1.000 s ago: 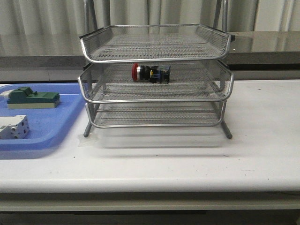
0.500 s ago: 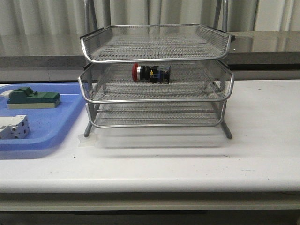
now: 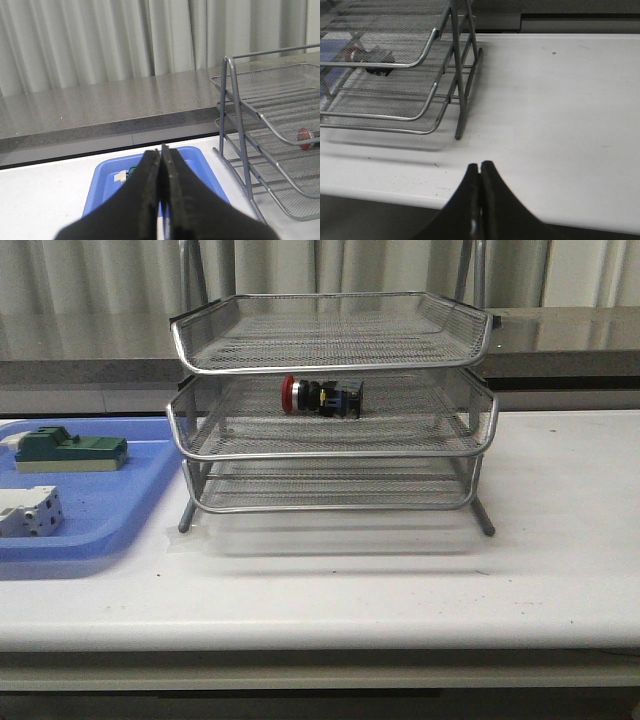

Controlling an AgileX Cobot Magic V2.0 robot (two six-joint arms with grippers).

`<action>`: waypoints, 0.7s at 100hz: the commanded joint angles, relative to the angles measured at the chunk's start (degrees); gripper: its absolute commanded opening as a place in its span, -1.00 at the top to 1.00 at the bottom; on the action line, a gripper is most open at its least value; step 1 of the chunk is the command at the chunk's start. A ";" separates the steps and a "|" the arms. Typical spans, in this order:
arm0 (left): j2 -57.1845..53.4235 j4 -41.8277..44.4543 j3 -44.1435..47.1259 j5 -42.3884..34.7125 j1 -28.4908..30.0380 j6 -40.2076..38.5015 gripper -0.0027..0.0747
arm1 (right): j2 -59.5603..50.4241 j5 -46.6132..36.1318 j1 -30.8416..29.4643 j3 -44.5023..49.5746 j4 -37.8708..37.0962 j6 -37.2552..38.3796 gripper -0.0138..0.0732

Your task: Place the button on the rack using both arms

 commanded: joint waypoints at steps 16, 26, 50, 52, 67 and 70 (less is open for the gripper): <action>0.42 -0.58 -1.70 -4.80 0.18 -0.63 0.98 | -8.70 -11.30 -0.32 6.82 -4.73 1.64 0.82; 0.42 -0.58 -1.70 -4.80 0.18 -0.63 0.98 | -13.95 -14.24 -0.32 11.18 -7.07 4.86 0.82; 0.42 -0.58 -1.70 -4.80 0.18 -0.63 0.98 | -25.01 -19.10 -0.38 20.66 -8.08 6.72 0.82; 0.42 -0.58 -1.70 -4.80 0.18 -0.63 0.98 | -24.86 -19.69 -0.46 21.05 -8.08 6.72 0.82; 0.52 -0.58 -1.70 -4.91 0.18 -0.63 0.98 | -24.58 -22.56 -0.71 23.69 -8.03 6.72 0.82; 0.52 -0.58 -1.70 -4.91 0.18 -0.63 0.98 | -24.58 -23.32 -0.71 24.06 -8.03 6.72 0.82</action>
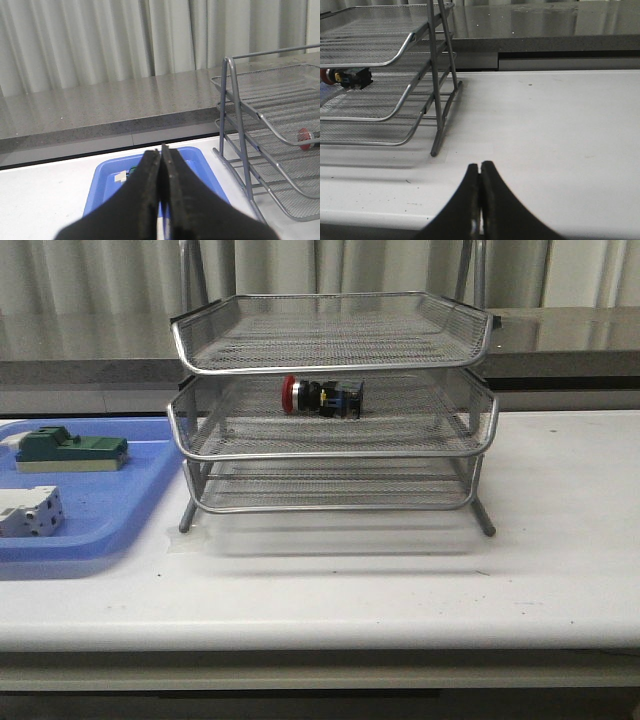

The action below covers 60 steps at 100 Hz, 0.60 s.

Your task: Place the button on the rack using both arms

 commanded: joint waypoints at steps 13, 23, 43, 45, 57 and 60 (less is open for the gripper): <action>0.52 -0.58 -1.70 -4.91 0.18 -0.63 0.98 | -1.16 -11.62 -0.50 1.77 -0.51 0.31 0.82; 0.52 -0.58 -1.70 -4.91 0.18 -0.63 0.98 | -1.16 -12.33 -0.50 2.29 -0.51 0.31 0.82; 0.52 -0.58 -1.70 -4.91 0.18 -0.63 0.98 | -1.16 -12.38 -0.50 2.29 -0.51 0.31 0.82; 0.52 -0.58 -1.70 -4.91 0.18 -0.63 0.98 | -1.16 -12.38 -0.50 2.29 -0.51 0.31 0.82; 0.52 -0.58 -1.70 -4.91 0.18 -0.63 0.98 | -1.16 -12.38 -0.50 2.29 -0.51 0.31 0.82; 0.52 -0.58 -1.70 -4.91 0.18 -0.63 0.98 | -1.16 -12.38 -0.50 2.29 -0.51 0.31 0.82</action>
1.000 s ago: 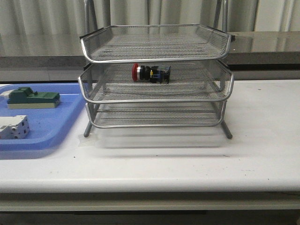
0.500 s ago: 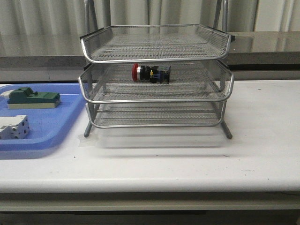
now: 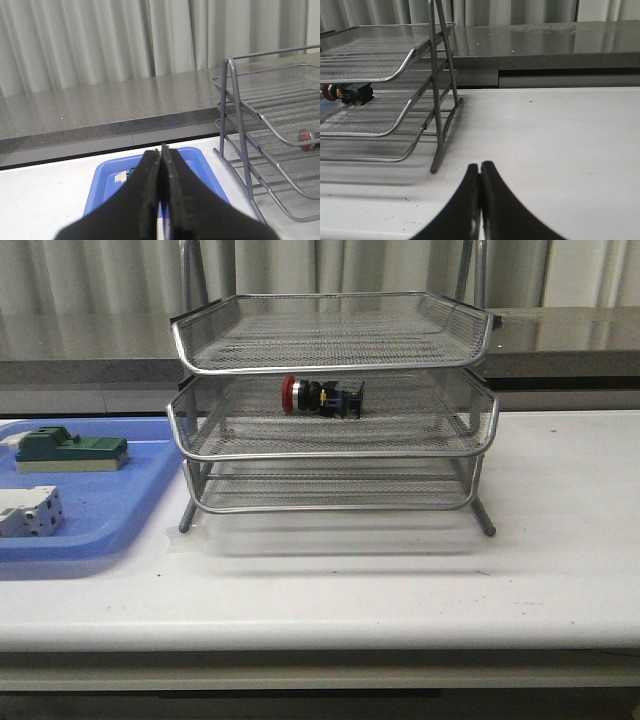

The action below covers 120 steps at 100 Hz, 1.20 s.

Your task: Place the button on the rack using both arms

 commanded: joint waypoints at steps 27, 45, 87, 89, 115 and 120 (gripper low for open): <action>0.52 -0.58 -1.70 -4.61 0.18 -0.63 0.98 | -1.16 -4.96 -0.50 -0.77 -0.51 0.21 0.82; 0.52 -0.58 -1.70 -4.61 0.18 -0.63 0.98 | -1.16 -4.96 -0.50 -0.77 -0.51 0.21 0.82; 0.26 6.00 2.24 -4.36 0.18 -4.28 0.98 | -1.16 -4.96 -0.50 -0.77 -0.51 0.21 0.82; 0.06 7.08 2.91 -4.51 0.18 -5.70 0.98 | -1.16 -4.96 -0.50 -0.77 -0.51 0.21 0.82; -6.34 11.88 11.50 -6.14 0.18 -12.55 0.98 | -1.16 -4.96 -0.50 -0.77 -0.51 0.21 0.82; -7.95 12.35 12.79 -6.41 0.18 -12.55 0.98 | -1.16 -4.96 -0.50 -0.77 -0.51 0.21 0.82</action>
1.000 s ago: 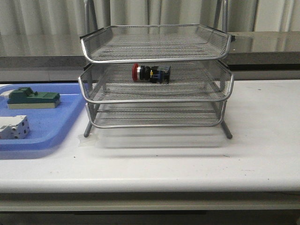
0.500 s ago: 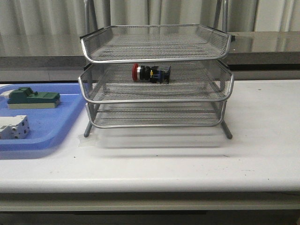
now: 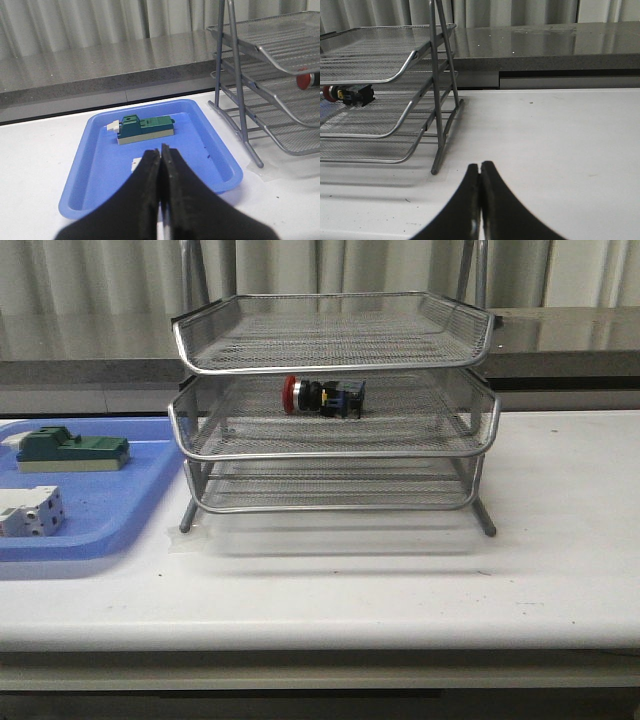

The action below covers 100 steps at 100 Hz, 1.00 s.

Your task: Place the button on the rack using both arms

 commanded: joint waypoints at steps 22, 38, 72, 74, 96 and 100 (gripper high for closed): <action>-7.78 1.40 2.73 -3.98 0.18 -1.27 0.98 | -1.16 -4.80 -0.50 -0.77 -0.51 0.21 0.82; -9.62 1.49 2.73 -3.98 0.18 -1.27 0.98 | -1.16 -4.80 -0.50 -0.77 -0.51 0.21 0.82; -9.89 0.54 2.73 -4.11 0.18 -1.27 0.98 | -1.16 -4.80 -0.50 -0.77 -0.51 0.21 0.82; -9.89 0.54 2.73 -4.11 0.18 -1.27 0.98 | -1.16 -4.80 -0.50 -0.77 -0.51 0.21 0.82; -9.89 0.54 2.73 -4.11 0.18 -1.27 0.98 | -1.16 -4.80 -0.50 -0.77 -0.51 0.21 0.82; -9.89 0.54 2.73 -4.11 0.18 -1.27 0.98 | -1.16 -4.80 -0.50 -0.77 -0.51 0.21 0.82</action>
